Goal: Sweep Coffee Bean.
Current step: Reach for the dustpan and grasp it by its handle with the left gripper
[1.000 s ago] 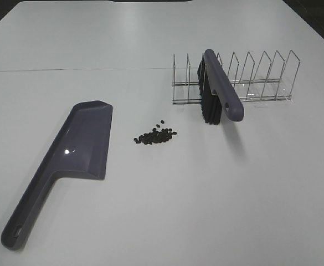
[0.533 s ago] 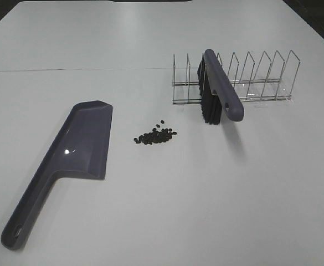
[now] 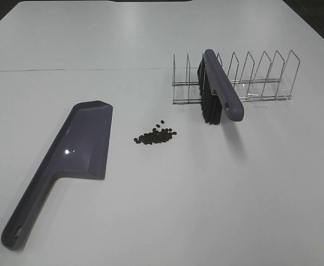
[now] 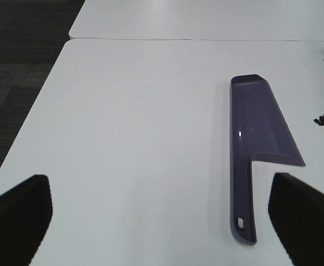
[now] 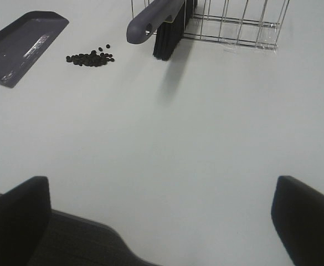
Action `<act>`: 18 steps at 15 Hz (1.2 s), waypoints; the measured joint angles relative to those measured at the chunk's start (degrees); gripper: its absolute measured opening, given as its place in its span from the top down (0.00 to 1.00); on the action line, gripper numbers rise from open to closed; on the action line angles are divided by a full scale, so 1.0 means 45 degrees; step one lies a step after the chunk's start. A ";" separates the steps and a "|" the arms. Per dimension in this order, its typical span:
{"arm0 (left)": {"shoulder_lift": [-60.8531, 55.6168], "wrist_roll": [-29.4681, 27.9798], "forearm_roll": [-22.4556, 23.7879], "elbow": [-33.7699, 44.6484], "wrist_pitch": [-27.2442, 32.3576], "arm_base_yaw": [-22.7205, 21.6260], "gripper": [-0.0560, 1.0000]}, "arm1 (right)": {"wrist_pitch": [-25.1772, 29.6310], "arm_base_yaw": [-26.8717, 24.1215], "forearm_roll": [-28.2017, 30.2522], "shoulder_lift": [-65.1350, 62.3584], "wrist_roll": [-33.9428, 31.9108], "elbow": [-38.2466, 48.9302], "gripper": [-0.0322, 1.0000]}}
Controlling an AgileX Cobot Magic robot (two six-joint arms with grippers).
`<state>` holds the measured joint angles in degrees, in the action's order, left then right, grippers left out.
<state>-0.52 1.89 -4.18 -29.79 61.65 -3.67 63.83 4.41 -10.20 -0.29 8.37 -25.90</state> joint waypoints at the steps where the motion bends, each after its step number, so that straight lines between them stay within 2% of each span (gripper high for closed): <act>1: 0.0000 0.0000 0.0000 0.0000 0.0000 0.0000 0.01 | 0.0000 0.0000 0.0000 0.0000 0.0000 0.0000 0.02; 18: 0.0000 0.0000 0.0000 0.0000 0.0000 0.0000 0.01 | 0.0000 0.0000 0.0000 0.0000 0.0000 0.0000 0.02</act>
<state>-0.52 1.89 -4.18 -29.79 61.65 -3.67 63.83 4.41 -10.20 -0.29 8.37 -25.90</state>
